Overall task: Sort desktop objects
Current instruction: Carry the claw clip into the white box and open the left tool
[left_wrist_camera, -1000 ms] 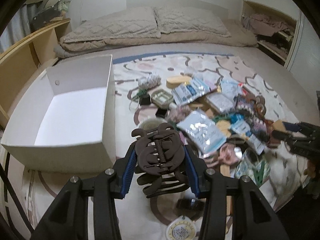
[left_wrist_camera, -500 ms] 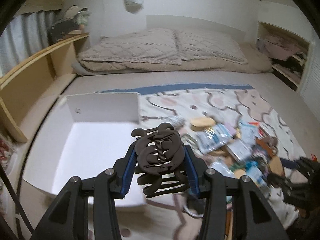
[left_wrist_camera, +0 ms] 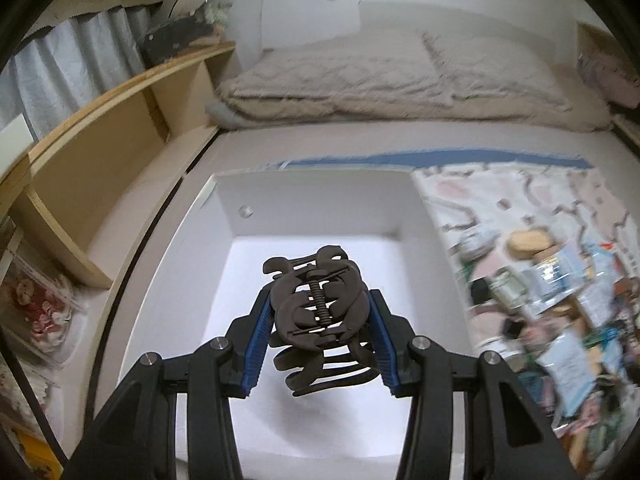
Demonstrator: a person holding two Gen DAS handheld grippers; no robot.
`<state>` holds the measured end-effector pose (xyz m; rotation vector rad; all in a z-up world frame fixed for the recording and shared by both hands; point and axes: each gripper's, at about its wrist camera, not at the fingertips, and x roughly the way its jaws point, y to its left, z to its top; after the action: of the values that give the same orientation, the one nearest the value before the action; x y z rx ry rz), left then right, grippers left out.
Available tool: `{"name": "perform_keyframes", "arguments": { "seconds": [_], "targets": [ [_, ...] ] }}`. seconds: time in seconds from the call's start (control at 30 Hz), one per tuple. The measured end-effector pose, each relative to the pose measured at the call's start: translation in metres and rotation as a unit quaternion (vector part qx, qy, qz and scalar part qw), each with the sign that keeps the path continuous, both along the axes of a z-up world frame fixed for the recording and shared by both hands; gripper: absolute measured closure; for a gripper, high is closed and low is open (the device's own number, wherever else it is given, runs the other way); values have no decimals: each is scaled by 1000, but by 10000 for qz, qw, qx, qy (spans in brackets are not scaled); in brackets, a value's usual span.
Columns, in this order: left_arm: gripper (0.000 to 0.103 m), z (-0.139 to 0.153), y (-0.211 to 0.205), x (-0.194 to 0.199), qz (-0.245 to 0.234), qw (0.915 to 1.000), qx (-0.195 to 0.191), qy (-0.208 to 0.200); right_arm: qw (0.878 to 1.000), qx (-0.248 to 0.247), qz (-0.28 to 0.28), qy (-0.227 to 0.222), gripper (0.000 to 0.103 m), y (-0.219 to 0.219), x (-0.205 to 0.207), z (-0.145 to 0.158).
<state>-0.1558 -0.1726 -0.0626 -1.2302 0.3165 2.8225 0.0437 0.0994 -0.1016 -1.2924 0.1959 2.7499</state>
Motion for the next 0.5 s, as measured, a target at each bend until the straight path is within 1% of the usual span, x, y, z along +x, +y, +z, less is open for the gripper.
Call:
{"name": "perform_keyframes", "arguments": {
  "seconds": [0.17, 0.33, 0.5],
  "targets": [
    [57, -29, -23, -21, 174, 9988, -165, -435, 10000, -23, 43, -43, 46, -1, -2, -3],
    [57, -44, -31, -35, 171, 9966, -287, -758, 9999, -39, 39, -97, 46, 0, -4, -8],
    [57, -59, -29, -47, 21, 9917, -723, -1062, 9998, -76, 55, -172, 46, 1, -8, -13]
  ]
}}
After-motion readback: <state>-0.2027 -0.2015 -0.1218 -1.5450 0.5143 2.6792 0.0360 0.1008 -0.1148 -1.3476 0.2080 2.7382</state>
